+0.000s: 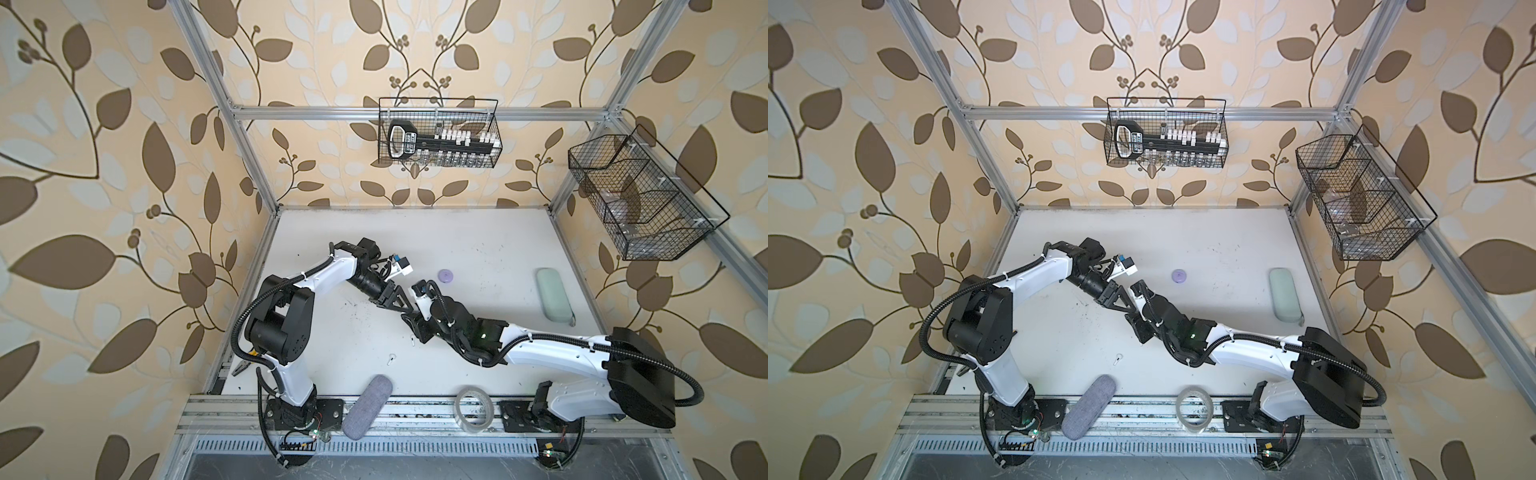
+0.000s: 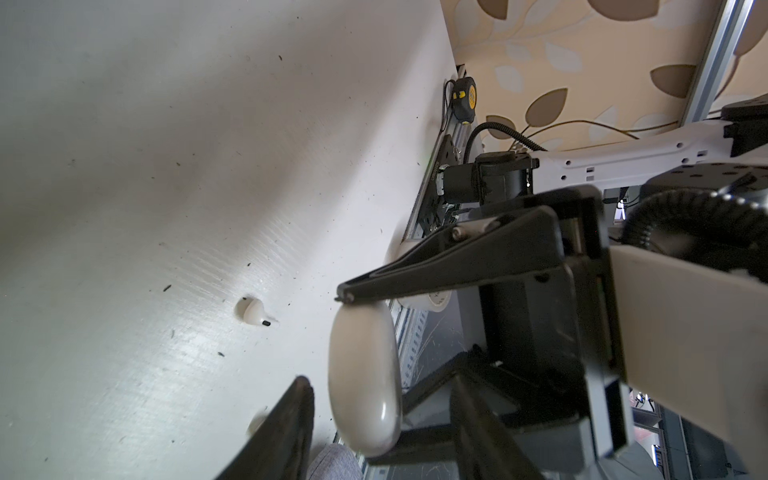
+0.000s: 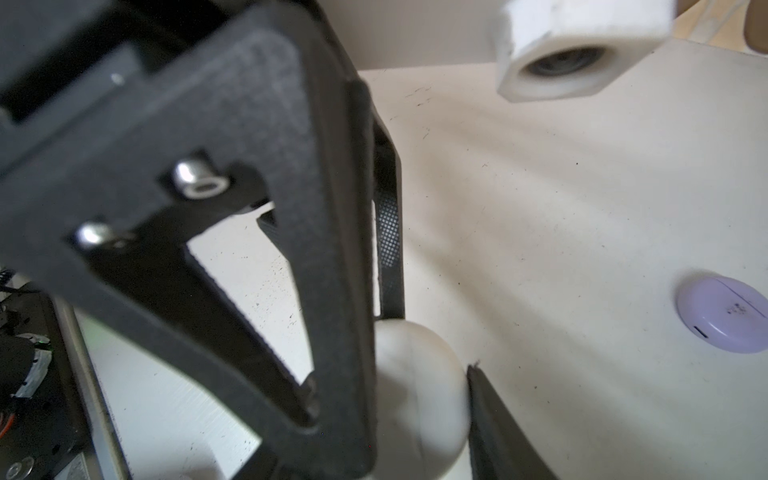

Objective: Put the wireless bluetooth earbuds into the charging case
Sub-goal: 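Grasp the white case with the left gripper beside the right gripper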

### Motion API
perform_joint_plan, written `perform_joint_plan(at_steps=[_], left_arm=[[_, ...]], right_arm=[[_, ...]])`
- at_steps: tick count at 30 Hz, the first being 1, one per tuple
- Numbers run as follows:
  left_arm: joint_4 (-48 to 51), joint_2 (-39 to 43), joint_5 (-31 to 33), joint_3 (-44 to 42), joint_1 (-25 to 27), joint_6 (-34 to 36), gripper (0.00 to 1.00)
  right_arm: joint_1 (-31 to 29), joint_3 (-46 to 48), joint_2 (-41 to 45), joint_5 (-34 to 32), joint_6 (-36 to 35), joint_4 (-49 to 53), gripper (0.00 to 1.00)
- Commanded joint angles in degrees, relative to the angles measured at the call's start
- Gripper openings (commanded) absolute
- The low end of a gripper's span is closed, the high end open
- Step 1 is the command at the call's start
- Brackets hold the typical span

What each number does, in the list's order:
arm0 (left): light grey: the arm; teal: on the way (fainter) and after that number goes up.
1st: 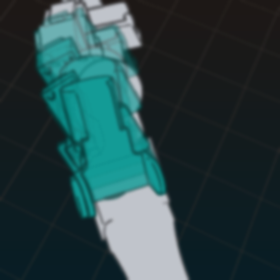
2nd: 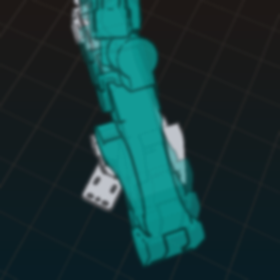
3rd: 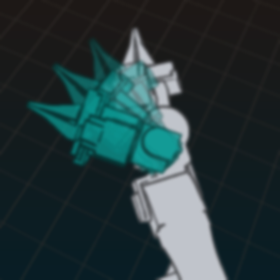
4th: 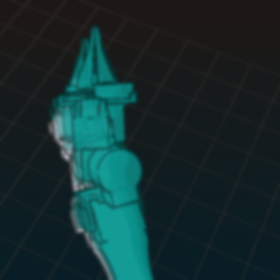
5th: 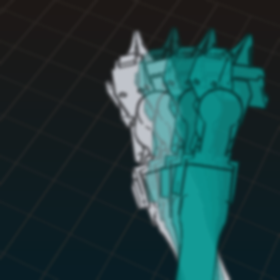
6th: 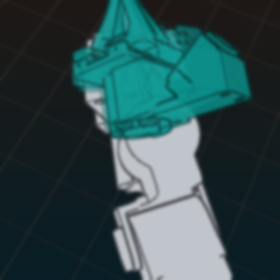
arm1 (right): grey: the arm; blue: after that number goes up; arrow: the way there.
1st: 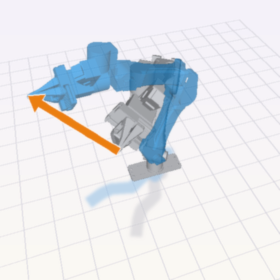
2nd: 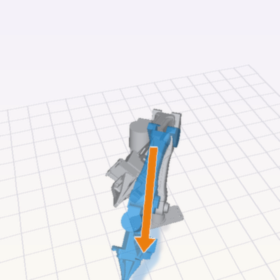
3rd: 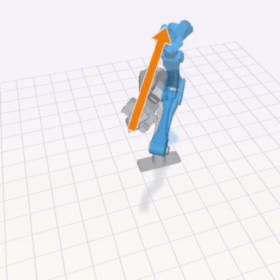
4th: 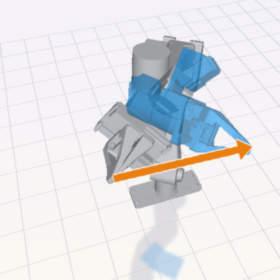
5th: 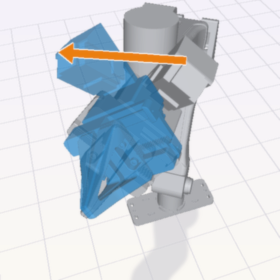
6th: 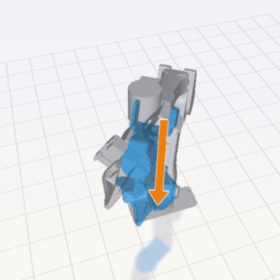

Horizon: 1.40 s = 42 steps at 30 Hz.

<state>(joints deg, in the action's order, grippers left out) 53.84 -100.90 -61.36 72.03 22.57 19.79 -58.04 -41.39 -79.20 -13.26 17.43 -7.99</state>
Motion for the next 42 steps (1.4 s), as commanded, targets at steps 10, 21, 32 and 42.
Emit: perform_joint_plan(at_steps=[10,21,32,42], left_arm=[[2.93,-0.63,-1.57,2.37,1.42,2.8,0.49],[3.37,-0.7,-1.3,2.53,1.84,3.25,0.36],[4.14,-0.95,-1.21,2.98,2.22,3.76,0.32],[4.78,-1.27,-1.21,3.29,2.39,4.2,0.3]], right_arm=[[-0.2,-2.65,-0.43,-0.76,-2.18,1.57,0.37],[-0.05,-3.26,-0.54,-1.07,-2.44,1.92,0.37],[-0.05,-3.97,-0.5,-1.31,-2.75,2.25,0.36],[0.19,-4.49,-0.61,-1.72,-3.02,2.47,0.36]])
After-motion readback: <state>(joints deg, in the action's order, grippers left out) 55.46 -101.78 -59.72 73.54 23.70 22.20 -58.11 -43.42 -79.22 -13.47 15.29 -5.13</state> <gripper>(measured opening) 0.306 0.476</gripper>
